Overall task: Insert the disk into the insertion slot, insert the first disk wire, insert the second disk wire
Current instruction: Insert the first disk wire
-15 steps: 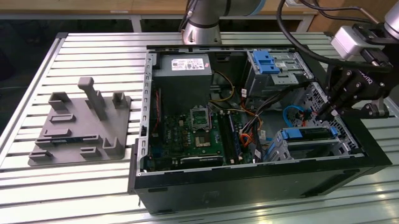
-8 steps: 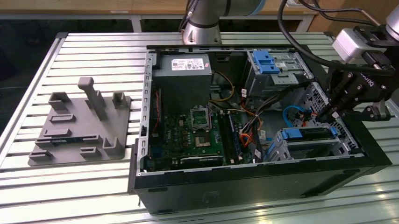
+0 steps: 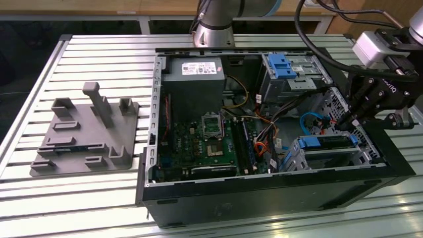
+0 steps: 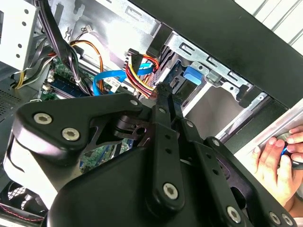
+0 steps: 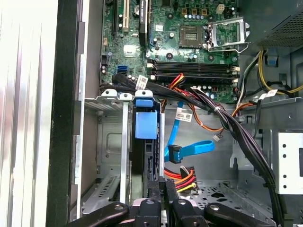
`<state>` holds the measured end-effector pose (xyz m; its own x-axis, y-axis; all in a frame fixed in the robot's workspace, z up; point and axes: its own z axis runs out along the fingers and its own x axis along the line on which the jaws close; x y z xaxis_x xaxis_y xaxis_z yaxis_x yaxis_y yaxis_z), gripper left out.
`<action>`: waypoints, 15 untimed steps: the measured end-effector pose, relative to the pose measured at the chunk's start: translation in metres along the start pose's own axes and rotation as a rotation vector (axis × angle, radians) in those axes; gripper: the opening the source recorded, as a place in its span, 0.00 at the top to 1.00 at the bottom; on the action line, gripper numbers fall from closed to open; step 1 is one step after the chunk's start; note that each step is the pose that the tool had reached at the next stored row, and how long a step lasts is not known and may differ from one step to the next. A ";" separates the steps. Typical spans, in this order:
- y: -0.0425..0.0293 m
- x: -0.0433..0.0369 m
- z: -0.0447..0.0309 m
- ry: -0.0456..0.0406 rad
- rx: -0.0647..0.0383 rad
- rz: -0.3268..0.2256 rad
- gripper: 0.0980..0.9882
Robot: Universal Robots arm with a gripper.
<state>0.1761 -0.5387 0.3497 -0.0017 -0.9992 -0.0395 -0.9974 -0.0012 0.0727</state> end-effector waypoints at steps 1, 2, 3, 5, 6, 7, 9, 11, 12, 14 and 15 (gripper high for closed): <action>-0.0001 0.0002 0.0005 0.0000 0.000 0.000 0.93; -0.0002 0.0005 0.0009 0.0001 0.000 0.000 0.93; -0.0002 0.0007 0.0013 0.0001 0.000 0.000 0.93; -0.0004 0.0011 0.0020 0.0000 0.000 0.000 0.93; -0.0006 0.0013 0.0023 0.0000 0.000 -0.001 0.93; -0.0008 0.0014 0.0025 0.0001 0.000 -0.001 0.93; -0.0018 0.0015 0.0029 0.0003 0.000 -0.003 0.93; -0.0024 0.0016 0.0031 0.0014 0.000 -0.005 0.93; -0.0024 0.0017 0.0035 0.0016 0.000 -0.006 0.93; -0.0025 0.0023 0.0043 0.0020 0.000 -0.006 0.93; -0.0026 0.0026 0.0046 0.0022 0.000 -0.007 0.93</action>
<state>0.1783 -0.5411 0.3449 0.0052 -0.9993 -0.0377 -0.9973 -0.0079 0.0726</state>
